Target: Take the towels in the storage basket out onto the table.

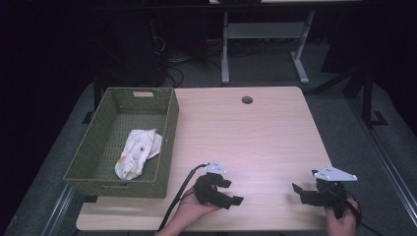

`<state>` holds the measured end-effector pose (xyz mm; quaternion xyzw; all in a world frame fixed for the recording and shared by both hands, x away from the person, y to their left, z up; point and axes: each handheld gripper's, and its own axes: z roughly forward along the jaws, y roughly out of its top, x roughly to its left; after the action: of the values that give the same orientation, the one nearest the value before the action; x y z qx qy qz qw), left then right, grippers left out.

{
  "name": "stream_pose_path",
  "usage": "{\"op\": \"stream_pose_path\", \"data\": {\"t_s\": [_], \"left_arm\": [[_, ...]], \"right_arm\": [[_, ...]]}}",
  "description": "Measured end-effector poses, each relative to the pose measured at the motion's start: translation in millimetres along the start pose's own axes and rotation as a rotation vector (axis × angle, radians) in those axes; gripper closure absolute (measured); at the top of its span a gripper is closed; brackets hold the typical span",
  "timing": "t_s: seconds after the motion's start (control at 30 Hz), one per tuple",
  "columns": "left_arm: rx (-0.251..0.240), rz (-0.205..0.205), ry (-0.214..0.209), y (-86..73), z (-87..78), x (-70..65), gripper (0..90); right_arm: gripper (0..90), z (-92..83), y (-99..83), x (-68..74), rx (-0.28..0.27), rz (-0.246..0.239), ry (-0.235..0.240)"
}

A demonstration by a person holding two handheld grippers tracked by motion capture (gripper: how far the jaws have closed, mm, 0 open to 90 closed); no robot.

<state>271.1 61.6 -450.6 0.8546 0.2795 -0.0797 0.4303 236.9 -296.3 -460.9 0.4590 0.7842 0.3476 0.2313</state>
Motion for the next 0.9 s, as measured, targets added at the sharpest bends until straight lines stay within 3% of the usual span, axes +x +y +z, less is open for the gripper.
{"op": "stream_pose_path", "data": {"t_s": [0.3,0.37,0.53,0.73,0.9], "left_arm": [[-0.021,-0.004,0.027,3.7,-7.0,4.6,22.6],[-0.004,0.008,0.039,6.3,-8.5,5.6,22.5],[0.0,0.023,0.026,17.2,-14.0,6.0,22.5],[-0.031,0.026,0.049,31.2,-24.3,7.3,19.5],[-0.023,0.044,0.058,45.2,-29.0,7.9,18.9]], "right_arm": [[14.0,-2.5,-1.1,2.2,-0.009,0.003,0.007],[14.0,-1.8,-0.8,2.3,-0.006,0.002,0.006],[14.0,0.0,0.9,2.8,0.003,-0.006,-0.004],[14.0,-0.1,0.5,2.6,0.004,-0.001,-0.003],[14.0,2.1,0.3,0.0,0.009,0.002,-0.009]]}}
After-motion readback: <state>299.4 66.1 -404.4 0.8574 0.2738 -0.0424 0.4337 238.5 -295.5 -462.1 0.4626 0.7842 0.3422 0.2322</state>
